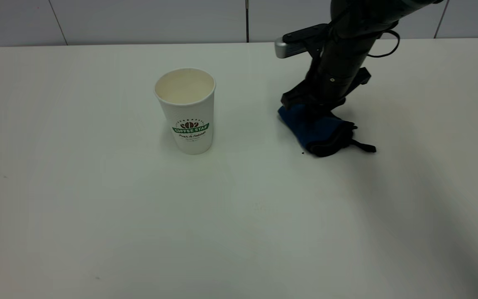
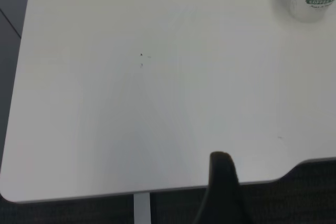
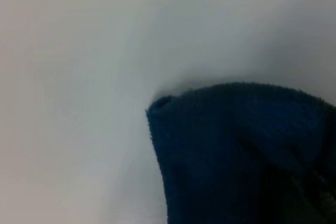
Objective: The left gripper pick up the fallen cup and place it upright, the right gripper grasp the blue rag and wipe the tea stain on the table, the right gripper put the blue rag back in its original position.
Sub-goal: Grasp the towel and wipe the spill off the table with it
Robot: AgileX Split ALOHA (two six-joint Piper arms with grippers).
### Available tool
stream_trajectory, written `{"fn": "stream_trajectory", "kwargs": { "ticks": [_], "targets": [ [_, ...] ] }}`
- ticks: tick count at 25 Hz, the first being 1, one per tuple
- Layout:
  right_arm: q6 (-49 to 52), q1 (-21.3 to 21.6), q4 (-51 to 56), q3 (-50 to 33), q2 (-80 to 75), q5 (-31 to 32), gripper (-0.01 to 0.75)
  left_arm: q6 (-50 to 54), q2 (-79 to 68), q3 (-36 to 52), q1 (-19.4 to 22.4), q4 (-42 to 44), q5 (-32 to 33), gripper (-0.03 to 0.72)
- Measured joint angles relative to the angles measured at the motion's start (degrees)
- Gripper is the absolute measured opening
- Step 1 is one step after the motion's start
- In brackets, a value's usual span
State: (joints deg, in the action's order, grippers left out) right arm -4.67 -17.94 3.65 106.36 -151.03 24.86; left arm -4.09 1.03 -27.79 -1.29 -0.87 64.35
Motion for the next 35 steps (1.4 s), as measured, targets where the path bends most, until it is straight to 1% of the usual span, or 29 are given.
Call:
{"fn": "stream_trajectory", "kwargs": {
  "ticks": [2, 3, 5, 7, 10, 11, 13, 14, 17, 22, 24, 27, 29, 31, 33, 35],
  "targets": [
    [-5.45, -1.97, 5.62, 0.57, -0.11, 1.38, 0.053, 0.0, 0.0, 0.0, 0.0, 0.0, 0.0, 0.585],
    [-8.28, -2.76, 9.03, 0.63, -0.11, 3.1, 0.053, 0.0, 0.0, 0.0, 0.0, 0.0, 0.0, 0.585],
    [-15.08, -4.26, 15.14, 0.76, -0.11, 7.85, 0.053, 0.0, 0.0, 0.0, 0.0, 0.0, 0.0, 0.585],
    [-20.46, -4.92, 20.83, 0.76, -0.11, 14.45, 0.053, 0.15, 0.0, 0.0, 0.0, 0.0, 0.0, 0.585],
    [-25.06, -4.69, 24.39, 0.76, -0.16, 23.27, 0.053, 0.09, 0.0, 0.0, 0.0, 0.0, 0.0, 0.585],
    [-25.5, -4.1, 24.44, 0.71, -0.16, 25.25, 0.053, 0.09, 0.0, 0.0, 0.0, 0.0, 0.0, 0.585],
    [-25.17, -1.81, 23.14, 0.46, -0.16, 26.91, 0.053, 0.09, 0.0, 0.0, 0.0, 0.0, 0.0, 0.585],
    [-24.52, -0.43, 21.58, 0.3, -0.17, 26.96, 0.053, 0.09, 0.0, 0.0, 0.0, 0.0, 0.0, 0.585],
    [-19.61, 5.49, 15.53, -0.13, -0.22, 25.74, 0.053, 0.09, 0.0, 0.0, 0.0, 0.0, 0.0, 0.585],
    [-5.96, 13.51, 3.38, -0.13, 0.46, 20.38, 0.056, 0.09, 0.0, 0.0, 0.0, 0.0, 0.0, 0.585],
    [-1.1, 16.16, -0.59, -0.13, 0.52, 17.53, 0.061, 0.09, 0.0, 0.0, 0.0, 0.0, 0.0, 0.585],
    [2.94, 18.17, -3.65, -0.08, 0.54, 14.54, 0.077, 0.09, 0.0, 0.0, 0.0, 0.0, 0.0, 0.585],
    [4.03, 18.48, -5.05, -0.08, 0.64, 13.51, 0.109, 0.09, 0.0, 0.0, 0.0, 0.0, 0.0, 0.585],
    [4.67, 18.49, -5.51, -0.14, 0.97, 13.22, 0.18, 0.09, 0.0, 0.0, 0.0, 0.0, 0.0, 0.585],
    [4.67, 18.49, -6.15, -0.37, 1.69, 12.95, 0.288, 0.04, 0.0, 0.0, 0.0, 0.0, 0.0, 0.585],
    [4.98, 18.49, -6.49, -0.68, 3.24, 13.69, 0.428, 0.04, 0.0, 0.0, 0.0, 0.0, 0.0, 0.585]
  ]
}}
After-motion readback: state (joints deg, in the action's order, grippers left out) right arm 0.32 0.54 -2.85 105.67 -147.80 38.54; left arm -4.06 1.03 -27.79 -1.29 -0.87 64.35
